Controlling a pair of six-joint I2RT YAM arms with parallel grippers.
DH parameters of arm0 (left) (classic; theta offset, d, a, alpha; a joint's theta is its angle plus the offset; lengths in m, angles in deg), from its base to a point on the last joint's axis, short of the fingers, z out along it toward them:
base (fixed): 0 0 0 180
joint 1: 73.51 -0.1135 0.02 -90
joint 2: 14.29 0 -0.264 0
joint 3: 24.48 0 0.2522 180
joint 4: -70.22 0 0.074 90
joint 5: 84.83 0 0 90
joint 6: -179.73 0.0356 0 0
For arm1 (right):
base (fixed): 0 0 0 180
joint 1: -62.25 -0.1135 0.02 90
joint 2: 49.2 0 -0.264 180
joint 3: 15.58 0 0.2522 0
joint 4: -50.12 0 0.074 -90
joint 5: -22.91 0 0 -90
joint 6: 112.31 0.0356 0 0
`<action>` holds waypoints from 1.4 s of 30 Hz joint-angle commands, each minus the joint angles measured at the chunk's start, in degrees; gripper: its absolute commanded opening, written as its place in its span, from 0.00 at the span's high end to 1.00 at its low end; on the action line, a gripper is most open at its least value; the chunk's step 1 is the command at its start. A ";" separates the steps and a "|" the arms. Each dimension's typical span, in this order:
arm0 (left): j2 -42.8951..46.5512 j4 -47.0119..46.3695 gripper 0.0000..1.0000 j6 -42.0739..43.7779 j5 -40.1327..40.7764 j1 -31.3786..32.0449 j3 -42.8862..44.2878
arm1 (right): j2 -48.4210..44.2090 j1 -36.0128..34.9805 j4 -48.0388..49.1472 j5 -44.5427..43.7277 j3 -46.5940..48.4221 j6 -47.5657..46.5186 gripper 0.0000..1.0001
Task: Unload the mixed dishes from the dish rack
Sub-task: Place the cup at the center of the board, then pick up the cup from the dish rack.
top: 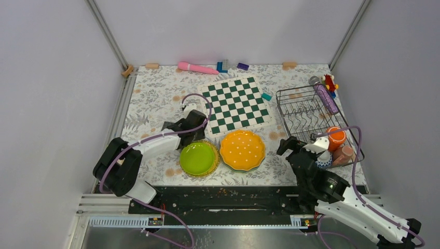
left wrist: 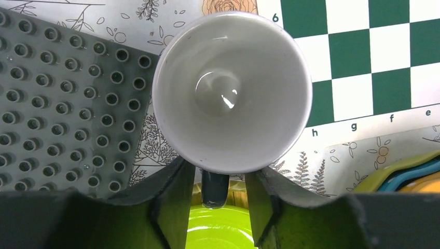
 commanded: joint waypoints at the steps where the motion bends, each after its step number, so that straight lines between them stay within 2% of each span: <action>1: 2.01 -2.71 0.55 0.20 -0.55 -0.22 0.10 | -0.40 -0.19 -1.16 -3.87 2.73 0.91 0.00; 3: 2.46 -2.59 0.47 0.21 -1.17 -0.22 -0.13 | -0.22 -0.18 -1.80 -4.08 3.22 0.92 0.00; 5: 3.30 -2.58 0.35 0.12 -1.77 -0.20 -0.52 | 0.07 -0.18 -2.60 -4.46 3.91 0.74 0.00; 8: 5.13 -1.50 0.02 -0.13 -1.77 -0.20 -0.86 | 0.84 -0.18 -2.69 -4.78 4.77 0.01 0.01; 19: 18.63 2.24 0.01 -1.32 -0.21 -0.21 -3.76 | 5.93 -0.01 -6.02 -8.62 10.34 -2.87 0.00; 24: 27.31 2.62 0.01 -1.81 0.62 -0.20 -6.48 | 10.37 3.83 -6.70 -7.83 14.48 -7.76 0.00; 26: 29.82 2.71 0.01 -1.55 0.66 -0.21 -7.56 | 12.89 8.85 -6.77 -3.21 16.45 -9.90 0.00; 30: 33.22 2.39 0.01 -1.46 0.23 -0.20 -9.44 | 21.08 25.06 -7.45 13.54 21.53 -14.71 0.00; 32: 34.11 2.52 0.01 -1.16 0.26 -0.20 -9.73 | 26.13 32.45 -11.03 18.12 24.95 -14.41 0.00; 38: 36.07 1.94 0.01 -0.85 -1.10 -0.20 -10.92 | 38.96 47.15 -15.99 21.72 31.64 -14.79 0.00; 42: 36.94 0.70 0.01 -0.78 -2.48 -0.20 -11.92 | 41.87 55.79 -14.93 24.51 32.42 -13.48 0.00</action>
